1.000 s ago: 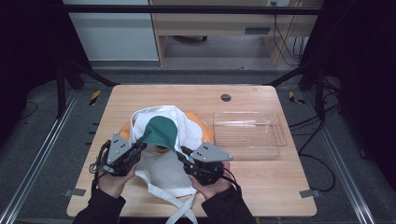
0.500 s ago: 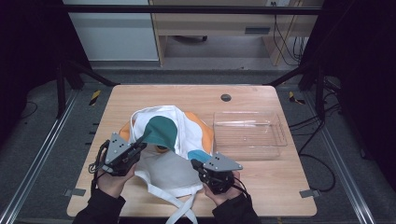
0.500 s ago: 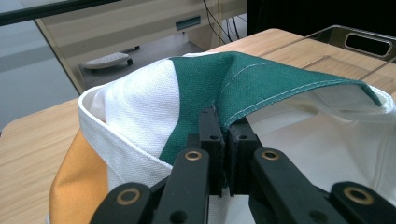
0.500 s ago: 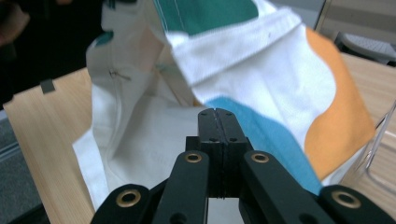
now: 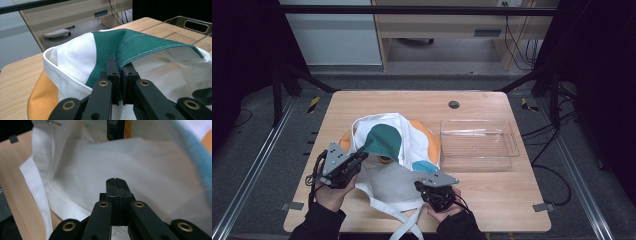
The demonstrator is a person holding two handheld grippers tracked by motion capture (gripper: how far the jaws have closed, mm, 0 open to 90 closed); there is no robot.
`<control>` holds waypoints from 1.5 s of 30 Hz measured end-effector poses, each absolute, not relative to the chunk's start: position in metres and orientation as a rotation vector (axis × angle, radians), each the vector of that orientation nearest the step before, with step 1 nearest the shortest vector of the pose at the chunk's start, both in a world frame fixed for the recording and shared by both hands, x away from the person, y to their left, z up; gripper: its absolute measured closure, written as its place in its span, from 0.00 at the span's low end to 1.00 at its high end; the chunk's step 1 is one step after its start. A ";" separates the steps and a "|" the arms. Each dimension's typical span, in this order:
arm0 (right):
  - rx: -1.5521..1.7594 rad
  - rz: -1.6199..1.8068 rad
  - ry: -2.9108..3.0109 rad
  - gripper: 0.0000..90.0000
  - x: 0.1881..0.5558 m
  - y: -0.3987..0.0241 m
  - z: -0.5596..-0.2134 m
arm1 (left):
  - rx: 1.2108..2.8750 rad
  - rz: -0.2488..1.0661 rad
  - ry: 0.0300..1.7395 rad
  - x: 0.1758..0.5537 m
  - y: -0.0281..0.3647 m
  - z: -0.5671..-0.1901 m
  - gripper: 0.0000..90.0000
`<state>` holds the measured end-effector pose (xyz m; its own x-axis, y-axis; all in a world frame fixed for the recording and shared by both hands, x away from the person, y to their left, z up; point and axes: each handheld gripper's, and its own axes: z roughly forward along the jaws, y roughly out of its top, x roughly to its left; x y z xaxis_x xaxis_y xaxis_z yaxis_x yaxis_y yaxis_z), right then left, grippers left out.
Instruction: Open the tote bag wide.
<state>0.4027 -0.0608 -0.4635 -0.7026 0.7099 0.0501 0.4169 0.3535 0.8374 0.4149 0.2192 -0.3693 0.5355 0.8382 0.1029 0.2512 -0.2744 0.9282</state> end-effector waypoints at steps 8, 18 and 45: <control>1.008 1.198 2.366 1.00 0.402 -0.050 -0.482 | 1.801 0.759 0.900 0.415 0.219 -0.369 0.96; 1.021 1.096 2.405 1.00 0.402 -0.041 -0.497 | 1.797 0.766 0.896 0.414 0.219 -0.367 0.96; 1.026 1.046 2.424 1.00 0.403 -0.038 -0.502 | 1.732 0.808 0.919 0.430 0.214 -0.333 0.97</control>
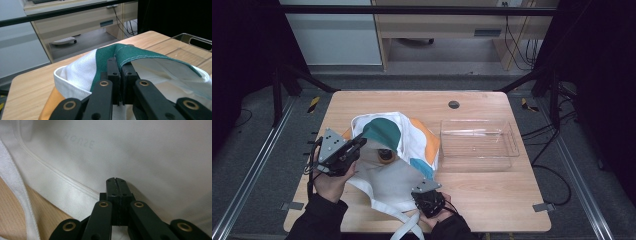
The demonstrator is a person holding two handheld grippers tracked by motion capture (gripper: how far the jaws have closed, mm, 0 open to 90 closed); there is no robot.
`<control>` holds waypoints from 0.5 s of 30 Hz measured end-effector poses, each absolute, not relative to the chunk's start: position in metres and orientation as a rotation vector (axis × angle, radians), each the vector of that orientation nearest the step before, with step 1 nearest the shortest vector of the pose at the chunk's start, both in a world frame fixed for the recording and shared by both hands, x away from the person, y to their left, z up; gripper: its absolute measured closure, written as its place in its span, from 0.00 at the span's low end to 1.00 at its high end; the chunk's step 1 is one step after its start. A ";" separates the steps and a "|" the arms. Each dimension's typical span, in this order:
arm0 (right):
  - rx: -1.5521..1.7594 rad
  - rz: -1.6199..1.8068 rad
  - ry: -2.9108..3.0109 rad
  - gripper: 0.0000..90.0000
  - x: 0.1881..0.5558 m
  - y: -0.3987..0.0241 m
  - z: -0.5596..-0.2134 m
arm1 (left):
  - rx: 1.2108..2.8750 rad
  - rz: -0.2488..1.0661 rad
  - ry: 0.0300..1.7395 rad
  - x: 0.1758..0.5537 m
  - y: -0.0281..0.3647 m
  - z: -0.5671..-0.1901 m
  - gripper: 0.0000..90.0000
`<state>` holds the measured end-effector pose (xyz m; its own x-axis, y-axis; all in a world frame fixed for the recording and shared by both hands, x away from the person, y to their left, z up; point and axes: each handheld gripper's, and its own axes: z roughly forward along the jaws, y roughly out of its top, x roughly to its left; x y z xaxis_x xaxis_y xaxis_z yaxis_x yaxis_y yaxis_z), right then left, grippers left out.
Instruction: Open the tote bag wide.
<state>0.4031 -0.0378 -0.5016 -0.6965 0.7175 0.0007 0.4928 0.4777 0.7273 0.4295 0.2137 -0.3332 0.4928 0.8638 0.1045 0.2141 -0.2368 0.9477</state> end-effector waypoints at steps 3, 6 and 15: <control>1.024 1.047 2.420 1.00 0.403 -0.037 -0.502 | 1.733 0.820 0.921 0.432 0.211 -0.329 0.97; 1.026 1.044 2.423 1.00 0.403 -0.037 -0.501 | 1.744 0.844 0.919 0.435 0.207 -0.326 0.97; 1.032 1.047 2.430 1.00 0.405 -0.036 -0.501 | 1.762 0.881 0.933 0.451 0.202 -0.318 0.97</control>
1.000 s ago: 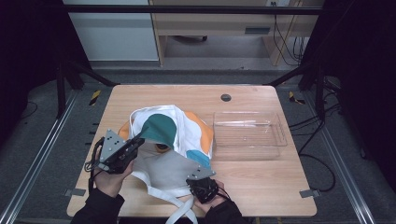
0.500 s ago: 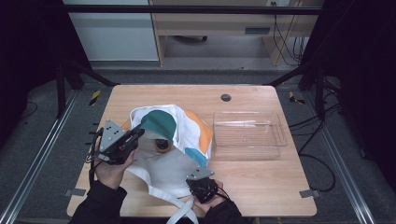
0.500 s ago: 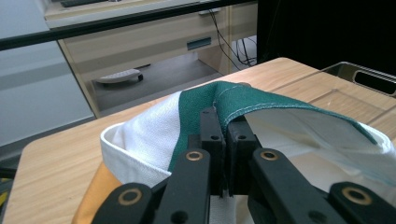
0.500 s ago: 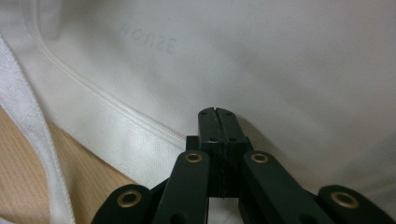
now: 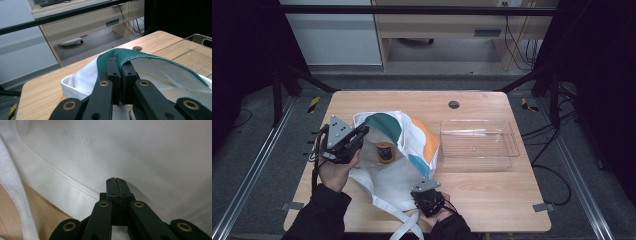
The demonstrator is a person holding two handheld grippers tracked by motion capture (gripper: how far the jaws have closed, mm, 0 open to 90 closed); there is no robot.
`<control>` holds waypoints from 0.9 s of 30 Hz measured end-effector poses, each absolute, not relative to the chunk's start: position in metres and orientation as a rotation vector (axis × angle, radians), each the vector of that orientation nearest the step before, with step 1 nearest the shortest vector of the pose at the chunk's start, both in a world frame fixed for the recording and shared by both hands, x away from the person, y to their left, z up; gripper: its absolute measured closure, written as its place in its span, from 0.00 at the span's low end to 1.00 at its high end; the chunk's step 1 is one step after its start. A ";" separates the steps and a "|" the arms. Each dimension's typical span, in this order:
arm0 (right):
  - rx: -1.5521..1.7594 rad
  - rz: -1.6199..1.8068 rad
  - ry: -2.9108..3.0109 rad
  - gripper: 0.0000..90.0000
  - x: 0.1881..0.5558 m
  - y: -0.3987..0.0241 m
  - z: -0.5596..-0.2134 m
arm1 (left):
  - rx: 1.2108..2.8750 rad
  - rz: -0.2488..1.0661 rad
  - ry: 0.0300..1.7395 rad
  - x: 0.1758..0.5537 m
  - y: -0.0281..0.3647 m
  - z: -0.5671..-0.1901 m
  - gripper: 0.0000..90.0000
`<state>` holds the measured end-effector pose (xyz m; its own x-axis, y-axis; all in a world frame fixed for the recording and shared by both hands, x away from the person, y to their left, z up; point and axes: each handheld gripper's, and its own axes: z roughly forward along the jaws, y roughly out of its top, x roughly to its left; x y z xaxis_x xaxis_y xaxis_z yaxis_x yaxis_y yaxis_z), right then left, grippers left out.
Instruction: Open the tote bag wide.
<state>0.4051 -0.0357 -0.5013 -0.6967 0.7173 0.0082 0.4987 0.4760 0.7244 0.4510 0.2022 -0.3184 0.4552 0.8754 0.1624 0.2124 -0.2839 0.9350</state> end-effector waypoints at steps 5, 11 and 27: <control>1.027 1.055 2.434 1.00 0.406 -0.033 -0.501 | 1.785 0.905 0.937 0.461 0.199 -0.318 0.97; 1.006 1.047 2.440 1.00 0.408 -0.031 -0.501 | 1.795 0.913 0.959 0.473 0.197 -0.317 0.97; 0.995 1.061 2.433 1.00 0.408 -0.029 -0.502 | 1.826 0.896 1.025 0.512 0.195 -0.329 0.97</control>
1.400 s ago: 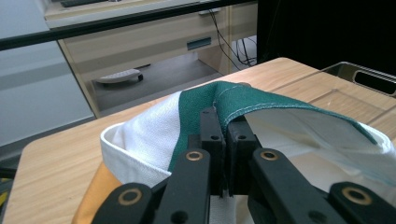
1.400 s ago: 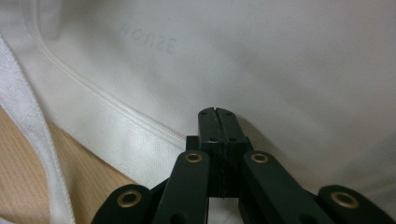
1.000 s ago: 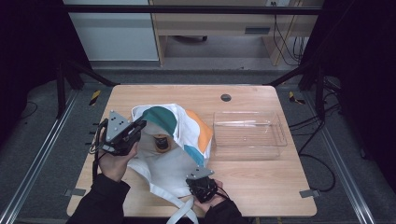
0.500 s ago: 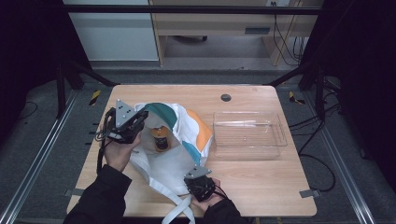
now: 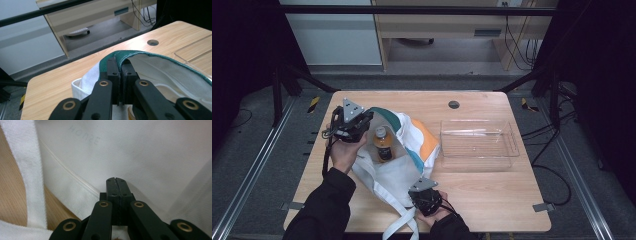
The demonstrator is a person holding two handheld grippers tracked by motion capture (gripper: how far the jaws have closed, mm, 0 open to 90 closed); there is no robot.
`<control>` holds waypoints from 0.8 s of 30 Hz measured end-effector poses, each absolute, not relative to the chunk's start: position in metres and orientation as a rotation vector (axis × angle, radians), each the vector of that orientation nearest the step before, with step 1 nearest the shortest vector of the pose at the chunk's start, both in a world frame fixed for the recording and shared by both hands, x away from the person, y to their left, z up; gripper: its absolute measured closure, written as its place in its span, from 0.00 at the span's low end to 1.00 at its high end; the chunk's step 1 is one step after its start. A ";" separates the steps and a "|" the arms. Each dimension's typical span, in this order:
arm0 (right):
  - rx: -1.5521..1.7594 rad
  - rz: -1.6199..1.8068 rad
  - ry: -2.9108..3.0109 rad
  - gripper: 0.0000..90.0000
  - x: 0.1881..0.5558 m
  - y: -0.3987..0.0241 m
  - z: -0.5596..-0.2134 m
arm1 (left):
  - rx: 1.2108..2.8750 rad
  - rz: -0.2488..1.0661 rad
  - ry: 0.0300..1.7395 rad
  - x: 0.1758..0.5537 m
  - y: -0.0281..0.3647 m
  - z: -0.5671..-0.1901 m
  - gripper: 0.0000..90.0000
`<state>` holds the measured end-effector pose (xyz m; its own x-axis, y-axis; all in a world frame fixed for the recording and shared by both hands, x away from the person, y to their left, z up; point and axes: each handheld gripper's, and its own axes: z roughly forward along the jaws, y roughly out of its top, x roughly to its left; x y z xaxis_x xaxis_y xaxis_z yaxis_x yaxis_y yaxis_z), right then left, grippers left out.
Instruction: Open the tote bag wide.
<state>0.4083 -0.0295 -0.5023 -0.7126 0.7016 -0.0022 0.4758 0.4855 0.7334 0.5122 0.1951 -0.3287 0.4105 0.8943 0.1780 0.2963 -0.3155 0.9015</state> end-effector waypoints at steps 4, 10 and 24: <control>0.993 1.063 2.433 1.00 0.409 -0.029 -0.503 | 1.831 0.876 1.039 0.522 0.196 -0.335 0.97; 0.992 1.069 2.431 1.00 0.409 -0.028 -0.503 | 1.851 0.868 1.062 0.536 0.198 -0.346 0.97; 0.978 1.079 2.429 1.00 0.409 -0.027 -0.504 | 1.881 0.835 1.100 0.561 0.206 -0.373 0.97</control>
<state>0.4089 -0.0272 -0.5035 -0.7195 0.6944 -0.0047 0.4620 0.4838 0.7433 0.5605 0.2058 -0.3725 0.4077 0.9012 0.1473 0.3838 -0.3155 0.8679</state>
